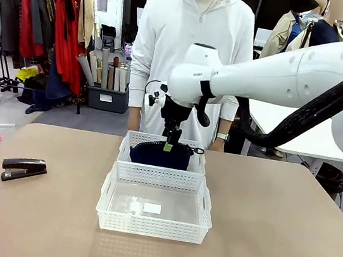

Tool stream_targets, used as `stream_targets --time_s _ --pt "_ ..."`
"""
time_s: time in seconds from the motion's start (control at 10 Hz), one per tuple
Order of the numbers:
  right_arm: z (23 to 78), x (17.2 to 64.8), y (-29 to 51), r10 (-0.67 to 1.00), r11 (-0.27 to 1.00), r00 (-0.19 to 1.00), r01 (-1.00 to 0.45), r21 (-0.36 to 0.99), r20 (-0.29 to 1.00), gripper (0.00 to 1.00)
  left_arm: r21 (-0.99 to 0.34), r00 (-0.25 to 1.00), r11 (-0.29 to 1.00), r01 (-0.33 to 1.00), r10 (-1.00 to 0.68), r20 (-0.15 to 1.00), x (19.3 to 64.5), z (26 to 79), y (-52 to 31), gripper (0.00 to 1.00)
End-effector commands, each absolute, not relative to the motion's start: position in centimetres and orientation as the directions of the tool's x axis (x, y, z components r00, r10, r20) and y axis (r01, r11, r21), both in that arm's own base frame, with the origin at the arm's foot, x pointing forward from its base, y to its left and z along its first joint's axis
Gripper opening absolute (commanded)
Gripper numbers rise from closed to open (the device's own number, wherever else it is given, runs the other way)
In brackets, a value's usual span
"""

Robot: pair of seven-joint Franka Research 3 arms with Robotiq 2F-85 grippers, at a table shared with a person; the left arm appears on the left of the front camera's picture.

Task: Distribute items into two baskets.
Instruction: Place the picked Pencil pouch into the Organizing basket as instructed by the person.

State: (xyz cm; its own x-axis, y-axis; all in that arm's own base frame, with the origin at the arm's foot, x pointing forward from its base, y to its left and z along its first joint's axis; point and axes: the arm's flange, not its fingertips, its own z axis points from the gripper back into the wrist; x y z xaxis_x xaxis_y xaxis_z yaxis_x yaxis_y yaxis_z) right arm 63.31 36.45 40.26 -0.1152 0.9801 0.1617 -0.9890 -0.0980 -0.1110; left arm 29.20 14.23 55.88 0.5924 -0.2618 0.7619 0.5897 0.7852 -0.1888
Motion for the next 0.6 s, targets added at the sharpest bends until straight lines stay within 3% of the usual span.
stream_targets --time_s 0.0,0.5 --pt "41.0 62.2 35.6 0.982 -0.063 -0.069 -0.997 -0.040 0.175 1.00 -0.186 0.579 0.777 0.602 -0.265 0.771 29.2 56.0 14.2 1.00" --pt "41.4 62.5 35.7 0.985 -0.081 -0.087 -0.996 -0.044 0.151 1.00 -0.186 0.579 0.777 0.602 -0.265 0.771 29.2 56.0 14.2 1.00"
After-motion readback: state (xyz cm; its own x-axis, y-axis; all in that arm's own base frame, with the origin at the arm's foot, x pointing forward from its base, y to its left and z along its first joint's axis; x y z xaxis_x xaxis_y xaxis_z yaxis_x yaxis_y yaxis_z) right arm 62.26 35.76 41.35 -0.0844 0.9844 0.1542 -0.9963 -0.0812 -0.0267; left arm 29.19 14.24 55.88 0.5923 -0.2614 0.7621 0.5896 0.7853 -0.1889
